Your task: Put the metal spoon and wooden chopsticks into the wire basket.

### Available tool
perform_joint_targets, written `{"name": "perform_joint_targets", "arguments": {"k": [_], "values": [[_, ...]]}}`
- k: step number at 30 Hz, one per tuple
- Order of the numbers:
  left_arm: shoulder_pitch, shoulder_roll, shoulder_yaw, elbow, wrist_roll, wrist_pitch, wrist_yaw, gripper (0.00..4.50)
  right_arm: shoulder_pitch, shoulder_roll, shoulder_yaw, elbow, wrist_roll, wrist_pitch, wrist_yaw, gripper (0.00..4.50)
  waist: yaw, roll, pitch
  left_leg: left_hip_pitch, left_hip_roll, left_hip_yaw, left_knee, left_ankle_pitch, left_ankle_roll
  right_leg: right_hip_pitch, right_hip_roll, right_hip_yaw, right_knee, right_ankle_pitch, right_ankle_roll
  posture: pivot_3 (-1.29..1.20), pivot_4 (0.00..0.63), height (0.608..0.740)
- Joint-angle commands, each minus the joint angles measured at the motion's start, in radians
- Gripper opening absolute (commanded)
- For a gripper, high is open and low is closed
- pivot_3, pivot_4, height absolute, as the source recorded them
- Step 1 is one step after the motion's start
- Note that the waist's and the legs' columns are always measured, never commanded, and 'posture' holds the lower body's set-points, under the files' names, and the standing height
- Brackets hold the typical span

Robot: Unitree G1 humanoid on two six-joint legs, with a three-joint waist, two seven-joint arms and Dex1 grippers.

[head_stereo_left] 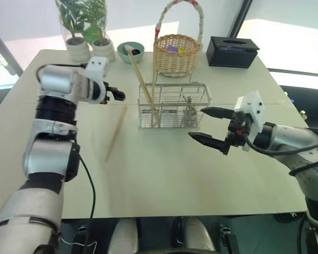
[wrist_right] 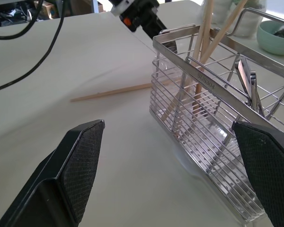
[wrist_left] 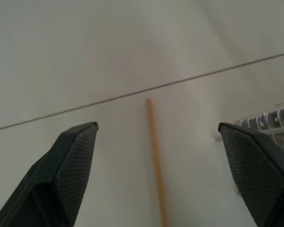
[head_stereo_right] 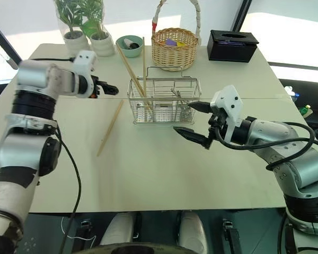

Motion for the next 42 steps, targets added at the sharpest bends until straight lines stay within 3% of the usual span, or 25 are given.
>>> {"name": "perform_joint_targets", "arguments": {"k": [1,15,18,25,31,36,42], "values": [[0.0,-0.012,-0.011,0.031,0.031,-0.013,-0.023,4.31,0.004,-0.003,-0.021,-0.044,0.009,-0.003,-0.005,4.5,0.0,0.0,0.0,0.0,0.0,0.0,0.0,0.0,0.0,0.0,0.0,0.0,-0.001,0.0,0.0,0.0,0.15,0.717],[-0.021,-0.095,-0.026,0.291,0.121,-0.092,-0.068,4.31,0.056,-0.024,-0.065,-0.089,0.047,0.008,0.006,4.5,0.002,0.001,-0.002,0.002,0.0,-0.001,0.002,0.0,0.0,0.001,-0.001,0.0,-0.001,0.0,-0.001,0.0,0.15,0.717],[-0.03,-0.1,-0.013,0.322,0.131,-0.104,-0.068,3.59,0.059,-0.023,-0.063,-0.088,0.044,0.006,0.006,4.5,0.003,0.002,-0.002,0.003,0.0,-0.001,0.002,0.0,0.0,0.002,-0.001,0.0,-0.001,0.0,-0.001,0.0,0.15,0.717],[-0.052,-0.101,0.021,0.352,0.151,-0.12,-0.056,0.04,0.073,-0.045,-0.07,-0.091,0.049,0.002,0.046,4.5,0.005,0.002,-0.002,0.001,0.0,-0.001,0.002,0.0,0.0,0.002,-0.001,0.0,-0.002,0.0,0.0,0.0,0.15,0.717],[-0.06,-0.07,0.069,0.346,0.163,-0.172,-0.016,0.04,0.073,-0.063,-0.075,-0.072,0.041,-0.005,0.067,4.5,0.002,0.001,-0.002,0.001,-0.001,-0.001,0.002,0.0,0.0,0.002,-0.001,0.0,-0.001,0.0,0.0,0.0,0.15,0.717],[-0.055,-0.013,0.163,0.272,0.15,-0.339,0.051,0.04,0.085,-0.077,-0.084,-0.067,0.033,-0.006,0.08,4.5,-0.001,0.001,-0.001,0.001,0.0,-0.001,0.002,0.0,0.0,0.0,-0.001,0.0,-0.001,0.0,0.0,0.0,0.15,0.717],[-0.078,0.035,0.425,0.02,-0.005,-0.648,0.113,0.04,0.095,-0.106,-0.114,-0.07,0.043,0.004,0.096,4.5,0.002,0.0,0.0,0.0,0.0,0.0,0.001,0.0,0.0,0.0,-0.001,0.0,-0.001,0.0,0.0,0.0,0.15,0.717]]}}
